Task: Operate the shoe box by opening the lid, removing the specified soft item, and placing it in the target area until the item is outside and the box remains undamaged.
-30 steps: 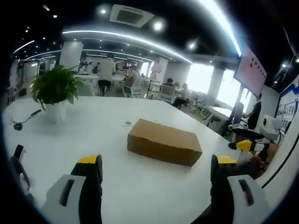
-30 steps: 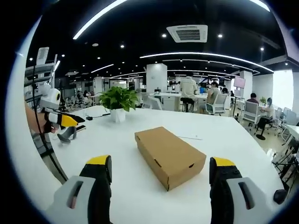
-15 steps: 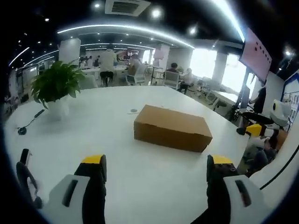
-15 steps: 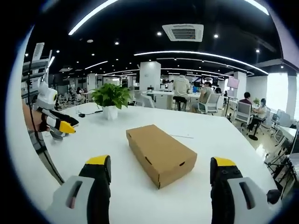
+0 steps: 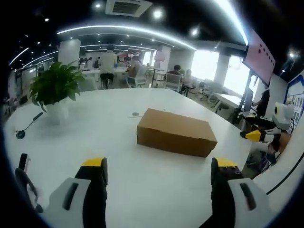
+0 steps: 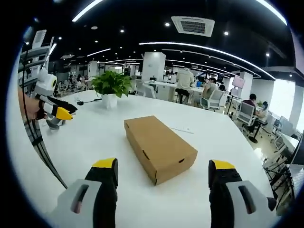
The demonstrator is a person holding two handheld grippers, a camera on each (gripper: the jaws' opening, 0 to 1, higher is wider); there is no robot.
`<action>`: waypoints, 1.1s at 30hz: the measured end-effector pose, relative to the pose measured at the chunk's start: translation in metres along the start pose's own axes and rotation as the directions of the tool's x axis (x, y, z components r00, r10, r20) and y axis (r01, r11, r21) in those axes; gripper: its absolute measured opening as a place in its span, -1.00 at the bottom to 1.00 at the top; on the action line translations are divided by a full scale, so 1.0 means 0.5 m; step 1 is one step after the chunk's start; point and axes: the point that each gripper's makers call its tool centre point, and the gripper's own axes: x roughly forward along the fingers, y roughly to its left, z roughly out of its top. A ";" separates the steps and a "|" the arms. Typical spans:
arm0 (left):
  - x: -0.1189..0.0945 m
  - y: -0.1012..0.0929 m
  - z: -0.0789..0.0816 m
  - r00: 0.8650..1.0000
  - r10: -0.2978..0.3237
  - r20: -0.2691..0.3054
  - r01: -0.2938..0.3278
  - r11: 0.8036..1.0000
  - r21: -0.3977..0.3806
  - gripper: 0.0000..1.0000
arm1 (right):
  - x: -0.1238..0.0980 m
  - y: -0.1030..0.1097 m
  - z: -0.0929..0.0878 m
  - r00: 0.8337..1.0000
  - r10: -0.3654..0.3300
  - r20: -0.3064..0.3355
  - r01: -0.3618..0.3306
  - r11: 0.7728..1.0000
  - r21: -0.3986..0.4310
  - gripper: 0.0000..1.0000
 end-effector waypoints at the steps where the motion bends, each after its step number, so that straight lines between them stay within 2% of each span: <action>1: 0.000 -0.001 0.000 1.000 -0.007 -0.011 0.007 1.000 0.007 0.76 | 0.003 0.000 0.000 1.000 0.003 -0.005 -0.002 1.000 0.009 0.56; 3: 0.003 0.000 0.001 1.000 -0.007 -0.014 0.007 1.000 0.029 0.82 | 0.007 -0.001 -0.004 1.000 0.002 -0.022 -0.001 1.000 0.024 0.51; 5: 0.009 -0.001 0.009 1.000 -0.024 0.001 0.024 1.000 0.009 0.93 | 0.011 -0.004 -0.009 0.999 -0.011 -0.037 0.012 1.000 0.016 0.52; 8: 0.018 0.005 0.006 1.000 -0.015 -0.012 0.015 1.000 -0.001 0.93 | 0.014 -0.007 -0.010 0.998 -0.028 -0.048 0.028 1.000 -0.007 0.52; 9: 0.020 0.007 0.002 1.000 -0.009 -0.014 0.008 1.000 -0.011 0.92 | 0.015 -0.002 -0.009 0.999 -0.009 -0.047 0.008 1.000 -0.019 0.51; 10: 0.022 0.007 -0.007 1.000 -0.005 -0.029 0.004 0.999 -0.044 0.90 | 0.016 -0.001 -0.009 0.999 -0.008 -0.051 0.006 0.999 -0.034 0.49; 11: 0.024 0.008 -0.013 0.999 -0.003 -0.040 0.001 0.998 -0.063 0.89 | 0.015 -0.013 -0.013 0.996 -0.049 -0.069 0.044 0.996 -0.077 0.47; 12: 0.027 0.009 -0.015 0.999 -0.003 -0.041 0.000 0.998 -0.065 0.90 | 0.017 -0.011 -0.014 0.996 -0.050 -0.070 0.044 0.996 -0.075 0.45; 14: 0.037 0.007 -0.018 0.998 -0.012 -0.056 0.009 0.999 -0.043 0.90 | 0.016 -0.011 -0.010 0.997 -0.057 -0.058 0.054 0.998 -0.037 0.44; 17: 0.047 0.010 -0.010 0.998 -0.011 -0.057 0.011 1.000 0.004 0.95 | 0.014 -0.008 -0.010 0.997 -0.049 -0.059 0.048 0.998 -0.027 0.45; 20: 0.058 0.011 0.000 0.999 -0.012 -0.051 0.012 1.000 -0.003 0.98 | 0.017 0.008 0.004 1.000 0.006 -0.013 -0.005 0.999 0.038 0.60; 21: 0.059 0.012 -0.001 0.999 -0.006 -0.053 0.006 1.000 -0.004 0.98 | 0.020 0.021 0.016 0.999 0.048 0.016 -0.049 0.995 0.092 0.71; 22: 0.061 0.009 -0.004 0.998 -0.006 -0.060 0.005 1.000 -0.007 0.98 | 0.022 0.025 0.039 0.995 0.063 0.075 -0.072 0.991 0.116 0.84; 23: 0.061 0.003 -0.005 0.998 -0.015 -0.063 0.015 1.000 -0.003 0.98 | 0.023 0.022 0.049 0.993 0.059 0.103 -0.070 0.992 0.102 0.88; 25: 0.062 -0.010 -0.002 0.999 -0.025 -0.047 0.026 0.999 0.027 0.98 | 0.025 0.016 0.042 0.997 0.036 0.067 -0.041 0.996 0.077 0.86; 28: 0.068 -0.025 -0.005 0.999 -0.035 -0.039 0.037 0.998 0.044 0.98 | 0.035 0.016 0.038 0.998 0.037 0.057 -0.041 0.995 0.085 0.83; 31: 0.078 -0.033 -0.002 0.998 -0.046 -0.034 0.048 0.997 0.063 0.98 | 0.043 0.017 0.031 0.999 0.032 0.035 -0.035 0.996 0.088 0.69; 33: 0.085 -0.037 0.006 0.997 -0.066 -0.028 0.068 0.995 0.075 0.98 | 0.044 0.013 0.026 1.000 0.012 0.019 -0.013 1.000 0.025 0.59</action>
